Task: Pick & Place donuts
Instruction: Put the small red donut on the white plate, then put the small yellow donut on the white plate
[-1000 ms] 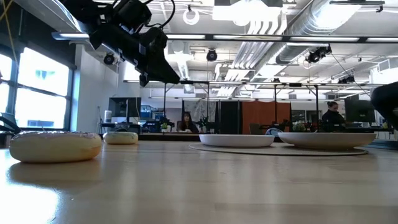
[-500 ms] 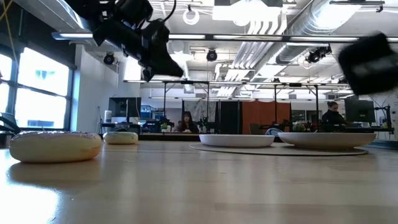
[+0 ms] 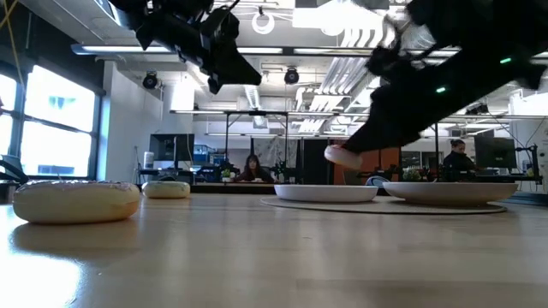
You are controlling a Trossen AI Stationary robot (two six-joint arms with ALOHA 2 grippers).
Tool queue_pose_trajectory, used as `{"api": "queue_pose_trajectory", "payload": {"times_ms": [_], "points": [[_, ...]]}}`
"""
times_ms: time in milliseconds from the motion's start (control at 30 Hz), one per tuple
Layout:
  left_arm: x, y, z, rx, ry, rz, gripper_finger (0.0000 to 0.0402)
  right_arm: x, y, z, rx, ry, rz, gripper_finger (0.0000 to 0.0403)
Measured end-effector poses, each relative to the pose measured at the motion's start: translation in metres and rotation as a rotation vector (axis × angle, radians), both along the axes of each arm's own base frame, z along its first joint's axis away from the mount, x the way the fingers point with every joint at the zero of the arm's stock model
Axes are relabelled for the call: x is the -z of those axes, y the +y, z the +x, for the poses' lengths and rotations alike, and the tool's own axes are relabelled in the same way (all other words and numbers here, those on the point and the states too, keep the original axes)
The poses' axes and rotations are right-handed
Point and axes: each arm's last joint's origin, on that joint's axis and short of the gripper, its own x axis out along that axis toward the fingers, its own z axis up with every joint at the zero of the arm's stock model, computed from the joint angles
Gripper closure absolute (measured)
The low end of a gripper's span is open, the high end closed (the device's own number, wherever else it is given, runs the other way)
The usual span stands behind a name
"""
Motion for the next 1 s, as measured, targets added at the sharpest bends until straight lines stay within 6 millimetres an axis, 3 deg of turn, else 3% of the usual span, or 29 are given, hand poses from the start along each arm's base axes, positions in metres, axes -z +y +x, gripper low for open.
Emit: {"api": "queue_pose_trajectory", "payload": {"times_ms": [233,400,533,733,1000], "points": [[0.009,-0.002,-0.004,-0.001,0.099,-0.036,0.0349,-0.001,-0.069,0.006,0.241,-0.014,0.009,0.0389],[0.011,-0.002,-0.005,0.004,0.121,-0.011,0.0349,0.001,-0.104,0.003,0.268,-0.019,0.120,0.0393],[0.011,-0.001,-0.005,0.007,0.125,0.021,0.0349,0.002,-0.114,0.002,0.206,0.001,0.184,0.0381],[0.011,-0.001,-0.005,0.012,0.125,0.030,0.0349,0.005,-0.117,-0.001,0.212,0.072,0.110,0.0338],[0.011,-0.001,-0.005,0.012,0.129,0.028,0.0349,-0.002,-0.117,0.004,0.215,-0.020,0.113,0.0292]]}}
